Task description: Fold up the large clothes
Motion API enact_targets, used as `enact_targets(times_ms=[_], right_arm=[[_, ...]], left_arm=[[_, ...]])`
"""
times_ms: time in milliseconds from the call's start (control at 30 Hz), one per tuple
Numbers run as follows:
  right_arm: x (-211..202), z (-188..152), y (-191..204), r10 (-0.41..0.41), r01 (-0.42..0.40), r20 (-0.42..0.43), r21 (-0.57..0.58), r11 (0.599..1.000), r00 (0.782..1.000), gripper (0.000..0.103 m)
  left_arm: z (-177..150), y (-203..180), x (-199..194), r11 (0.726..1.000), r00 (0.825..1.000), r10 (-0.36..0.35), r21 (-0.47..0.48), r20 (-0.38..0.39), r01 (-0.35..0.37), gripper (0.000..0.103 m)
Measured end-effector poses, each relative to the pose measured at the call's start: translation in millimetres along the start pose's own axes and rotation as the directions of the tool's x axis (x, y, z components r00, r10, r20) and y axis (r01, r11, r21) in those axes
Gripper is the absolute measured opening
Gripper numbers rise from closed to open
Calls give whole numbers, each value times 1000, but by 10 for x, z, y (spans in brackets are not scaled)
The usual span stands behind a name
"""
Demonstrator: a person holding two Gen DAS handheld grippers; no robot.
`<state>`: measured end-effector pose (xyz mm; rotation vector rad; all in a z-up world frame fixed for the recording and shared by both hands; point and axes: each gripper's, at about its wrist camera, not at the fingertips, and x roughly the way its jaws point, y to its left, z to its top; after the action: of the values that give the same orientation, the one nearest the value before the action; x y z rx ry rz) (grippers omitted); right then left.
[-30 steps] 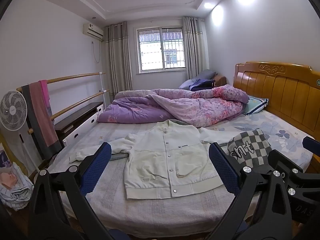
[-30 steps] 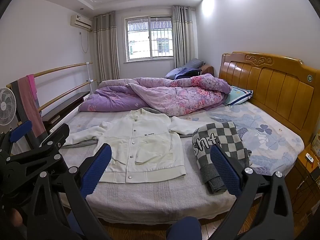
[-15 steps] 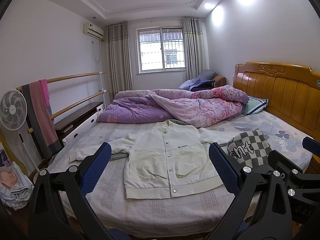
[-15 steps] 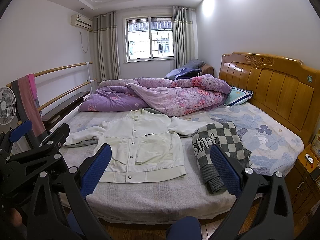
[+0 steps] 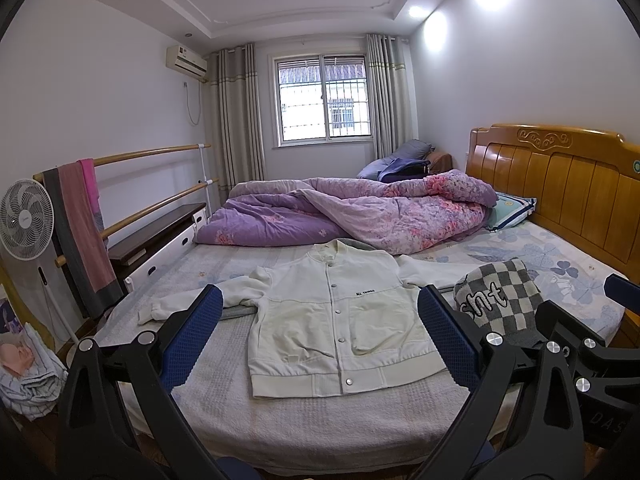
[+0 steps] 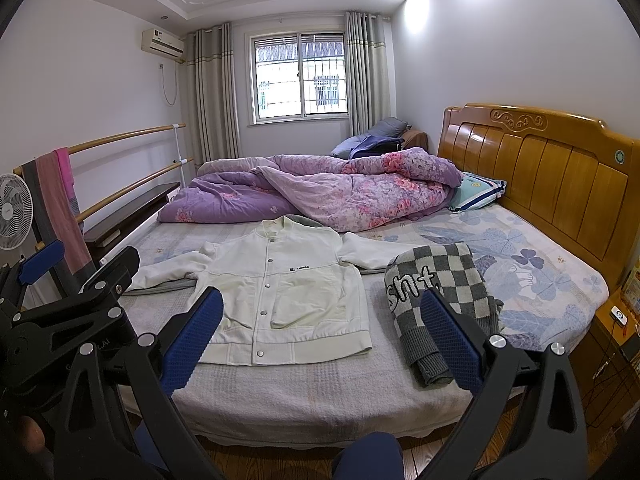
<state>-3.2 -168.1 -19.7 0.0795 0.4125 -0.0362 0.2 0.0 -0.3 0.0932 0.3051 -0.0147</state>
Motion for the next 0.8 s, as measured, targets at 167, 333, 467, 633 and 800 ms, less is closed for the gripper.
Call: enact_targets(times_ms=[167,333,467,633,800], right_arm=[[3,-4,-4,1,-1,0,0,1000,1000,95],[3,-5,-4,1,-1,-1,1,1000,1000,95],[5,1,-5,1,-1,-1,1,1000,1000,95],[5,7,-4,1,-1,-1,1,1000,1000,95],[5,13,-3,1,-1,-1,0,1000,1000,95]], left_arm=[[-1,0,0,1000,1000,0,0,1,0,98],[0,-1,1,1000,1000,0,0,-1,0,98],[0,1,1,1000,1000,0,-1,0,0,98],[0,2,2,1000,1000,0,-1,-1,0,98],[0,2,2,1000,1000,0,-1,-1,0,98]])
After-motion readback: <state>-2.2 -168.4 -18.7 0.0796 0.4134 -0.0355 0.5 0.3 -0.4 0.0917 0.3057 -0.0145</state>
